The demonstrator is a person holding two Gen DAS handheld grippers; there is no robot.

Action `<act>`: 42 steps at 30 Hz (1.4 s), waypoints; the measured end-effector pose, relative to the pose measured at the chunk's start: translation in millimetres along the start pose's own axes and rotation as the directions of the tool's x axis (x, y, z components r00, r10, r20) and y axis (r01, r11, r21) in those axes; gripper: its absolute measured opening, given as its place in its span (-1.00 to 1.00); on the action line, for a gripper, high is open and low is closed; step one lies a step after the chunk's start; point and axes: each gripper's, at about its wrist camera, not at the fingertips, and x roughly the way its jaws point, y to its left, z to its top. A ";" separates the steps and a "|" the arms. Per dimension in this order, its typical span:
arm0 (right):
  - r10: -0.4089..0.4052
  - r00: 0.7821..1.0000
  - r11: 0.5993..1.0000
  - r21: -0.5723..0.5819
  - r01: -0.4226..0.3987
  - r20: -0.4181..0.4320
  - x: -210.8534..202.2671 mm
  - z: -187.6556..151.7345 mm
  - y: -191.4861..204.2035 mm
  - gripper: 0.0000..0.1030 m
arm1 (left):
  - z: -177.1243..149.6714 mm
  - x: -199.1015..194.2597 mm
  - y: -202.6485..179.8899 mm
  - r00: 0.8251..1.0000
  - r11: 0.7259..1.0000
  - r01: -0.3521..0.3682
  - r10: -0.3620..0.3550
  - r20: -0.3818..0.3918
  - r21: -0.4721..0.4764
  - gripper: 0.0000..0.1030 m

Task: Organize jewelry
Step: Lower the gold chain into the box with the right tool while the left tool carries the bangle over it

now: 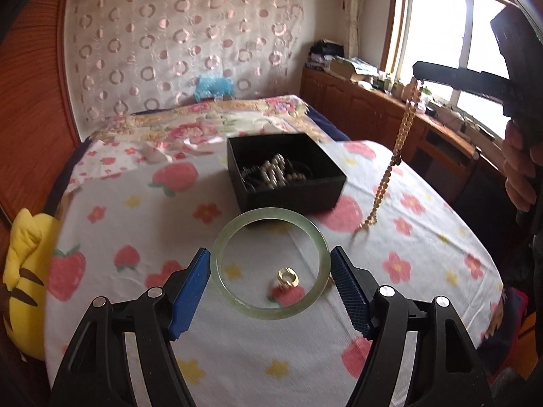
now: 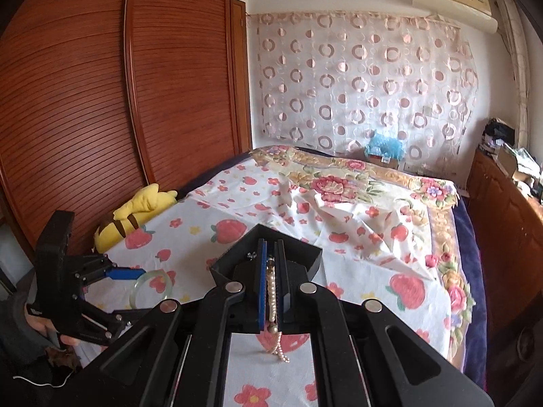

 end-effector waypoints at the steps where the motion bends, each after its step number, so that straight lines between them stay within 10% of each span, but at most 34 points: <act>1: -0.001 1.000 1.000 -0.002 0.001 0.002 -0.3 2.4 0.0 -0.90 | 4.3 -1.0 2.9 1.000 1.000 -0.003 0.003 0.007 -0.003 0.34; 26: -0.023 0.998 0.999 -0.042 0.025 0.057 14.7 80.4 -3.2 -0.90 | 73.2 -11.6 8.0 0.994 1.000 -0.023 0.021 0.108 0.018 0.34; 42: -0.007 0.998 1.000 0.024 0.009 -0.070 72.1 43.6 -13.4 -0.90 | 89.9 6.3 -1.5 0.995 0.999 -0.021 0.018 0.097 0.033 0.34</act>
